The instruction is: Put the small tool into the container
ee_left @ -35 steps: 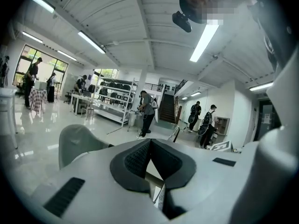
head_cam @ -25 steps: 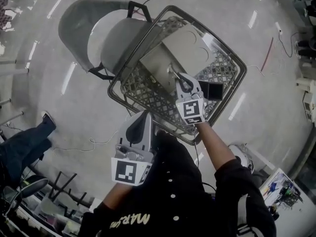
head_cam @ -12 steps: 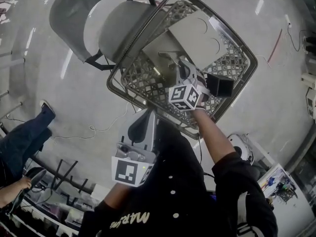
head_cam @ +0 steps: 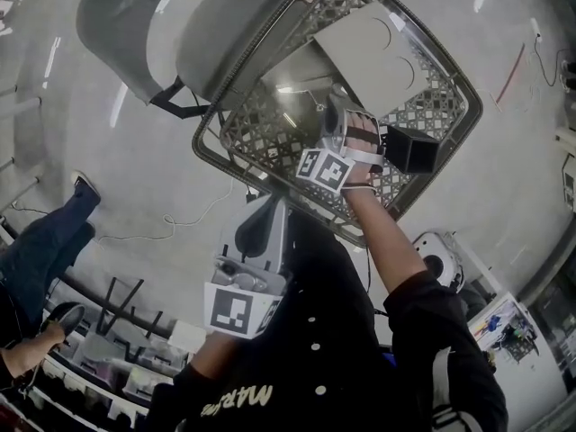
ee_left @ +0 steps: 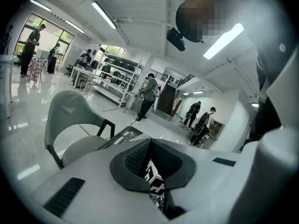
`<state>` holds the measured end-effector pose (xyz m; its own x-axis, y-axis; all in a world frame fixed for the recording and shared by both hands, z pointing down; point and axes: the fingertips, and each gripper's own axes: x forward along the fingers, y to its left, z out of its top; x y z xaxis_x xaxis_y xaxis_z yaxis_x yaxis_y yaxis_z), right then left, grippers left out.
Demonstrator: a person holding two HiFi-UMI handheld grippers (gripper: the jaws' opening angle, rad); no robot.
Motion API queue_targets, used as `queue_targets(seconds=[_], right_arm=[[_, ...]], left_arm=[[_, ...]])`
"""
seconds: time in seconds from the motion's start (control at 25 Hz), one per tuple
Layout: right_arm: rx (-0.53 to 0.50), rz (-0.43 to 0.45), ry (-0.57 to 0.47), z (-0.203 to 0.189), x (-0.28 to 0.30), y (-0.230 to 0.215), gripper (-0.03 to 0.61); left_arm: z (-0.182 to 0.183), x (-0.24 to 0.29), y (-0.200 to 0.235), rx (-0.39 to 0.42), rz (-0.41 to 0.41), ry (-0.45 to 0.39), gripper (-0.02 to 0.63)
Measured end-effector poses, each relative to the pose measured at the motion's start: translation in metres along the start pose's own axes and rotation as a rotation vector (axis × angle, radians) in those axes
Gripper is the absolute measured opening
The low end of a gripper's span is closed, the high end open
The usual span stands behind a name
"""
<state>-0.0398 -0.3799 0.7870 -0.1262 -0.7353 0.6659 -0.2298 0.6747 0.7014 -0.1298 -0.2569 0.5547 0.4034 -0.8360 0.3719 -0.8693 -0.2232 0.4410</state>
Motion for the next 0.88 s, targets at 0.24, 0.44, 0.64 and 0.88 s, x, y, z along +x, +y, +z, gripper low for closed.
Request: queue_targets(seconds=[0.24,0.44,0.64,0.88], right_arm=[[-0.125,0.003,-0.004,0.001,0.006,0.013,0.043],[-0.148,0.016,-0.002,0.004,0.011,0.020,0.051],[-0.118,0.045,0.002,0.006,0.015,0.021,0.061],[-0.076,0.070,-0.011,0.005,0.013,0.018,0.092]], left_arm=[[-0.011,0.004,0.006,-0.023,0.007,0.022,0.026],[-0.016,0.006,0.009,-0.025,0.009,0.039,0.026],[-0.020,0.007,0.012,-0.036,0.016,0.043,0.026],[-0.020,0.005,0.012,-0.043,0.020,0.040,0.026]])
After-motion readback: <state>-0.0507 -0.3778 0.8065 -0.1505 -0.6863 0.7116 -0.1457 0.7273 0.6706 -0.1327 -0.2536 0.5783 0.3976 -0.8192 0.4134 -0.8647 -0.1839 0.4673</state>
